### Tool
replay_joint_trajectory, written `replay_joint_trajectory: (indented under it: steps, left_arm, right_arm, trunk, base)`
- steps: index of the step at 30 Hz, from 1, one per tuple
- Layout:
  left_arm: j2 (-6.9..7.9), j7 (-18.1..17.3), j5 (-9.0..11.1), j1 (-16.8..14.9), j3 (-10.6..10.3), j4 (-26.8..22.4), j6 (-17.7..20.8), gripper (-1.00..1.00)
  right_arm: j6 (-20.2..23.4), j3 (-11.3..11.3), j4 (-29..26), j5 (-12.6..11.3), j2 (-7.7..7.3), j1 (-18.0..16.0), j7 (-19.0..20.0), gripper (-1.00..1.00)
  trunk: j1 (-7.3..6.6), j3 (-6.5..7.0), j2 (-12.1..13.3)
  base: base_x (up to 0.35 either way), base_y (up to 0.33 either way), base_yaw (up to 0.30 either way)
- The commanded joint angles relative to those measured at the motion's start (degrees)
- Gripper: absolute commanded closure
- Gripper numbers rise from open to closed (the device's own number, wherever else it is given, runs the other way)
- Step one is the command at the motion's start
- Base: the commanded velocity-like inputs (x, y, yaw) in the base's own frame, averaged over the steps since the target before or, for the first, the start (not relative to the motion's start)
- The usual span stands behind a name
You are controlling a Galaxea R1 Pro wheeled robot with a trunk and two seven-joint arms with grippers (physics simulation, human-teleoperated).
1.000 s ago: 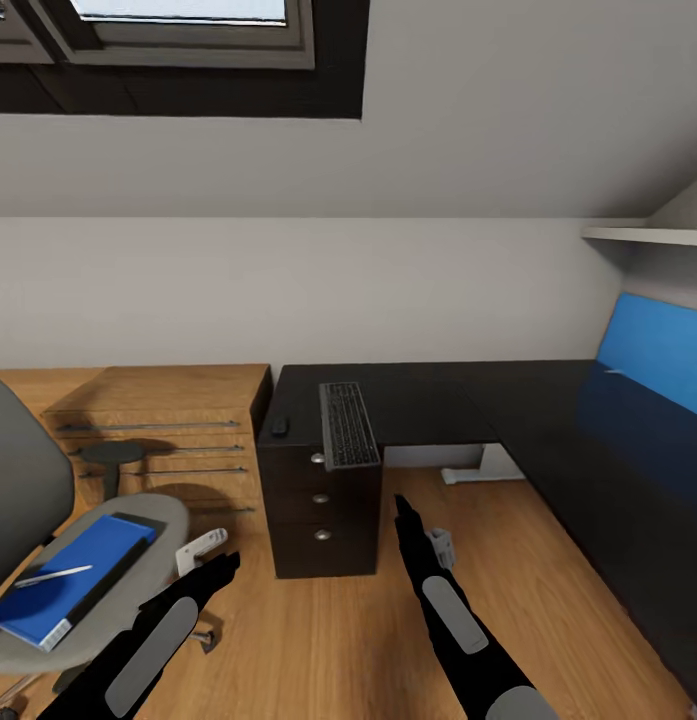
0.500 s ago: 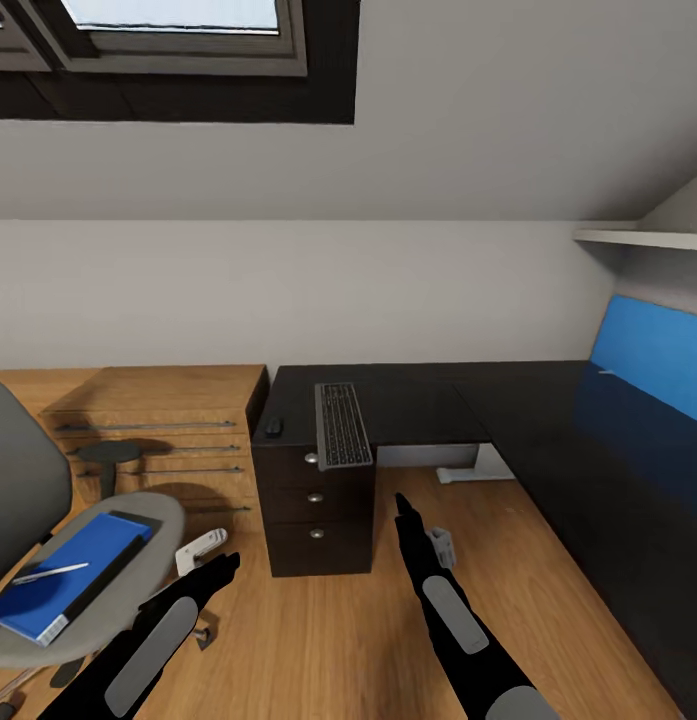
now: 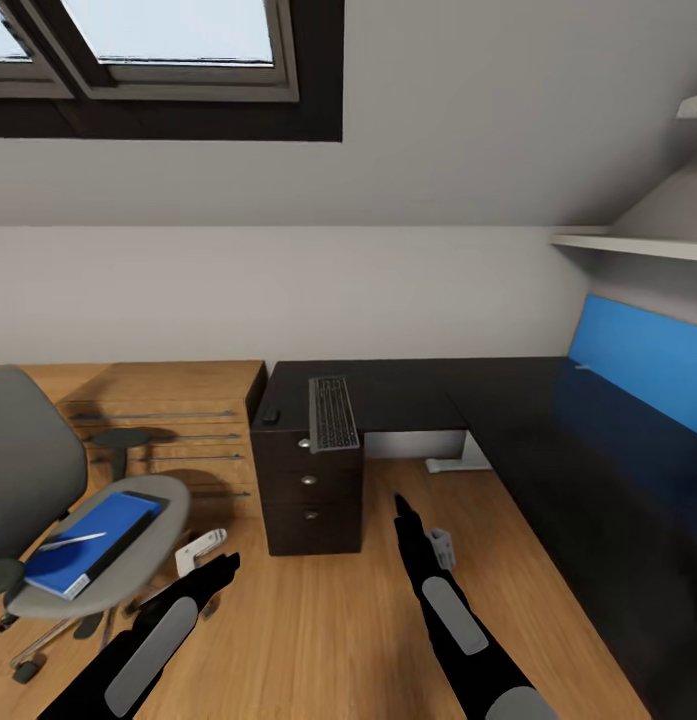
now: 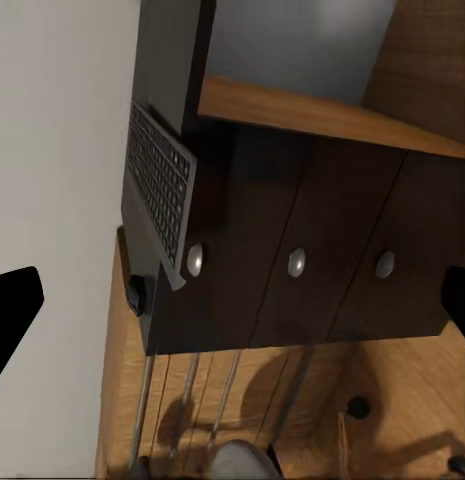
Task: In the bedroom, organize the workspace by keeping the computer under the desk, ensuring the monitor is on the desk, placing the keyboard on the desk next to the monitor, placing the mouse on the desk next to the keyboard, moving the folder from the swivel chair onto the desk next to the mouse, stacking the notebook on top of the folder with the pen on top of the notebook, and positioning the swivel chair next to the desk.
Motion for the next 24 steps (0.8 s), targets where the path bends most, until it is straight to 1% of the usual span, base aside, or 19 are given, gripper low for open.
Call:
replay_joint_trajectory:
  steps: [1, 24]
  left_arm:
    - [0.07, 0.4, 0.3, -0.1, -0.2, -0.1, 0.1, -1.0]
    - [0.07, 0.4, 0.2, -0.1, -0.1, -0.1, 0.1, -1.0]
  right_arm:
    - [-0.4, 0.2, 0.0, -0.6, -0.03, 0.0, 0.2, -1.0]
    - [-0.4, 0.2, 0.1, -0.6, -0.03, 0.0, 0.1, -1.0]
  trunk:
    - [-0.26, 0.12, 0.4]
    - [-5.31, 4.25, 9.6]
  base:
    - [-0.334, -0.015, 0.0]
    - [-0.335, -0.008, 0.0]
